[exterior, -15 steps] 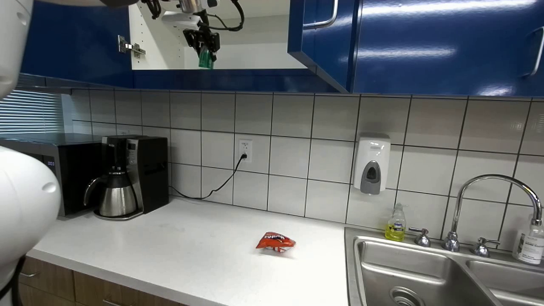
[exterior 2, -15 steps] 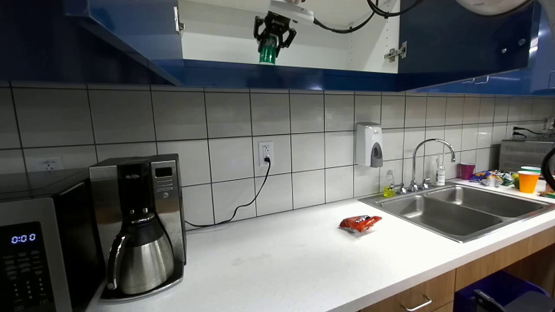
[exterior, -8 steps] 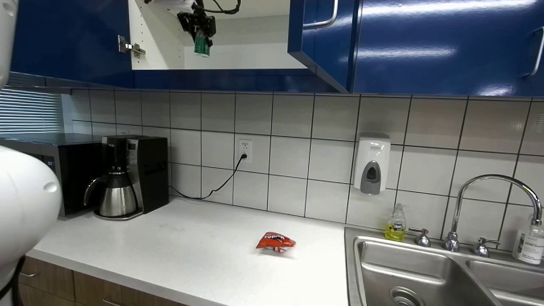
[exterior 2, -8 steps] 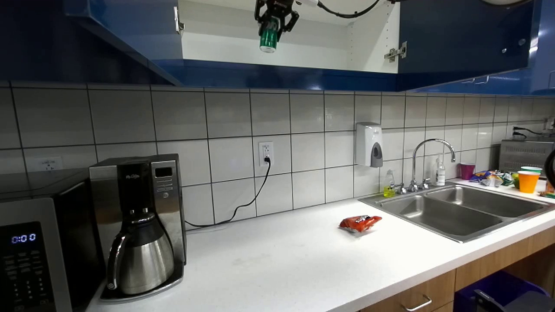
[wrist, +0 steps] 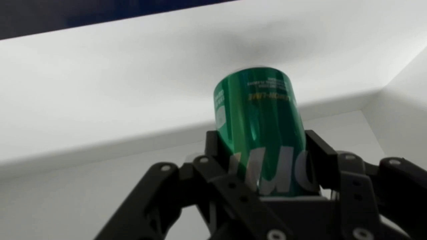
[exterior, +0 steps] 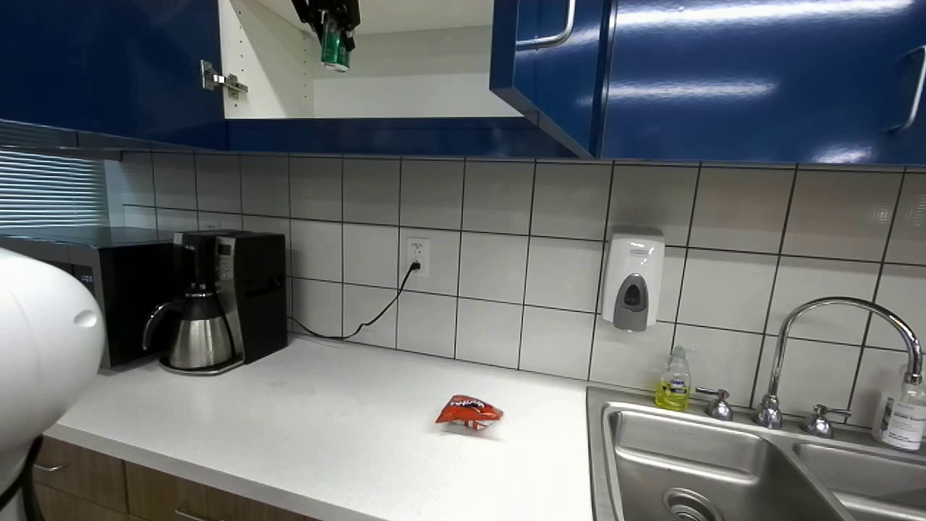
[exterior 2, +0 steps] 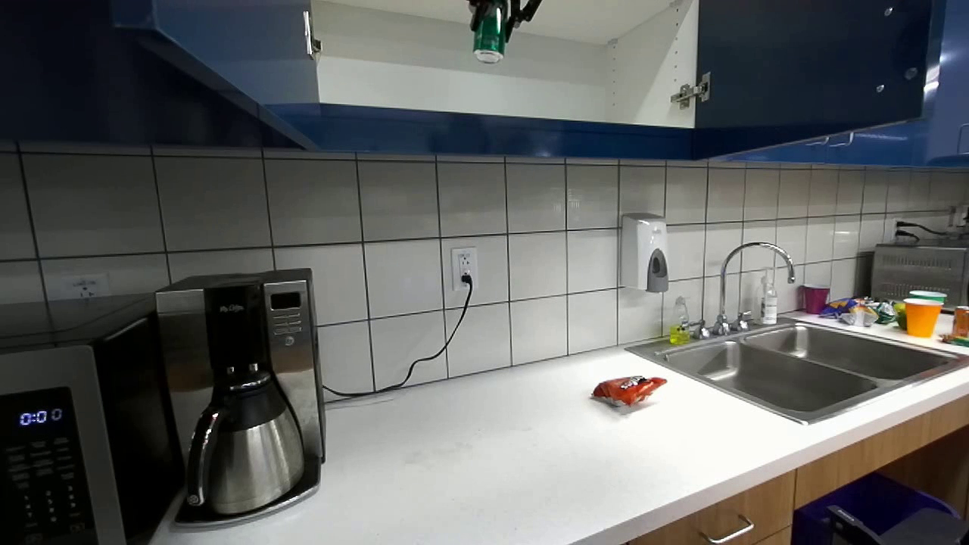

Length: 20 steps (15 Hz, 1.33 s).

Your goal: Remove the can from the cupboard

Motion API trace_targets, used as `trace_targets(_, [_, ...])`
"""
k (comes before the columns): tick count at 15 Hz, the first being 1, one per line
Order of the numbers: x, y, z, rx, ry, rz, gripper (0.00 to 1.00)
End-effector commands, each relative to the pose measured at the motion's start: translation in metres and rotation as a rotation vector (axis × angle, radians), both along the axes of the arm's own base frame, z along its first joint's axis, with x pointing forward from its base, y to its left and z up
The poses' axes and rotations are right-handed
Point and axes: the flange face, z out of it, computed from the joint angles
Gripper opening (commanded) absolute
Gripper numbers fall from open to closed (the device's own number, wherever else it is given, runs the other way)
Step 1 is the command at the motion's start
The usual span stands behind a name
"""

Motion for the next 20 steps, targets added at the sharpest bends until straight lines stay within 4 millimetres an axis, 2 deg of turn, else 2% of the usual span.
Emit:
trace_targets(1, [-0.044,-0.013,0.002,-0.003,0.031,-0.015,0.39])
trace_targets(4, [-0.069,-0.021,-0.006,-0.009,0.05,-0.017,0.39])
trace_targets(8, [-0.097,-0.031,-0.034,-0.004,0.092,-0.011,0.39])
trace_targets(15, [-0.132,-0.05,-0.108,0.02,0.201,0.013,0.39])
trace_targets(20, [-0.138,-0.07,-0.167,0.066,0.227,0.026,0.39])
